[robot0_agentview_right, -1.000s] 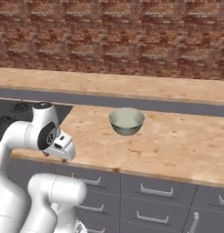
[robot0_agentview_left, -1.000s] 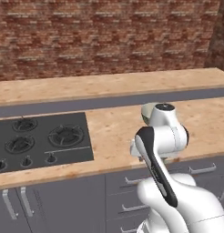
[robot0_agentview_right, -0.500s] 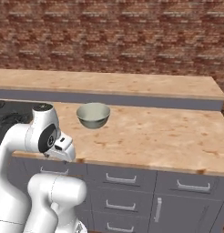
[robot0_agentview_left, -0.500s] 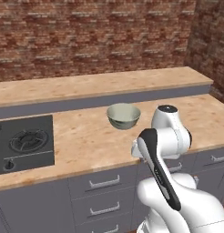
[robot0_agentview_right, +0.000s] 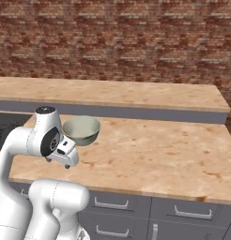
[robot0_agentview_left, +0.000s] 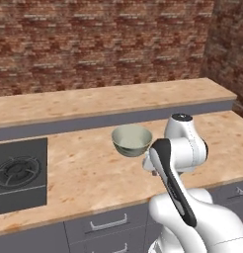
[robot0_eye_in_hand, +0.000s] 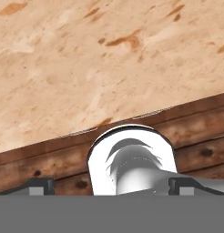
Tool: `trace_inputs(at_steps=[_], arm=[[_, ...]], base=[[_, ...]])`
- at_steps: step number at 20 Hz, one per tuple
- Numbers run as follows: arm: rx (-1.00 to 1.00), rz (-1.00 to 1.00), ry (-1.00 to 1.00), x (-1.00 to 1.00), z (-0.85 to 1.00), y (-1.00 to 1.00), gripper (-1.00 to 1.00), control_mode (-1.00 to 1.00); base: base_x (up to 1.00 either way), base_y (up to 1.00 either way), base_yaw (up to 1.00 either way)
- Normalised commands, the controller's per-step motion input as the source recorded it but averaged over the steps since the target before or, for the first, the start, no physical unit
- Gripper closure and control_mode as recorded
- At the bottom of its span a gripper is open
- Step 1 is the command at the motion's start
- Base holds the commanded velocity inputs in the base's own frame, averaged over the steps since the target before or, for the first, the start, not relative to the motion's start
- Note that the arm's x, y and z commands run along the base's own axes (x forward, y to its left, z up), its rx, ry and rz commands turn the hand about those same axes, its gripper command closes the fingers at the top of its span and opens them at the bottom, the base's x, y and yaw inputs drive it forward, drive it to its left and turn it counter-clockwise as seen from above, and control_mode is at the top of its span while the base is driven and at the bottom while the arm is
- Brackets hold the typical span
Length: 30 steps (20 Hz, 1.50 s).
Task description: Pick the cup and bowl from the counter and place them on the counter next to the sink.
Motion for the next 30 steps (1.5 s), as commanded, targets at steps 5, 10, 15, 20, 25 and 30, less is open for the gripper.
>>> trace_inputs(at_steps=[5,10,15,20,25,30], arm=[[0.00,0.00,0.00,0.00,0.00,0.00,-1.00,1.00],[0.00,0.00,0.00,0.00,0.00,0.00,-1.00,1.00],[0.00,0.00,0.00,0.00,0.00,0.00,-1.00,1.00],[0.00,0.00,0.00,0.00,0.00,0.00,-1.00,1.00],[0.00,0.00,0.00,0.00,0.00,0.00,-1.00,1.00],[0.00,0.00,0.00,0.00,0.00,0.00,-1.00,1.00]], base=[[0.80,0.00,0.14],[0.02,-0.04,0.04],[0.00,0.00,0.00],[0.00,0.00,0.00],[0.00,0.00,0.00],[0.00,0.00,0.00]])
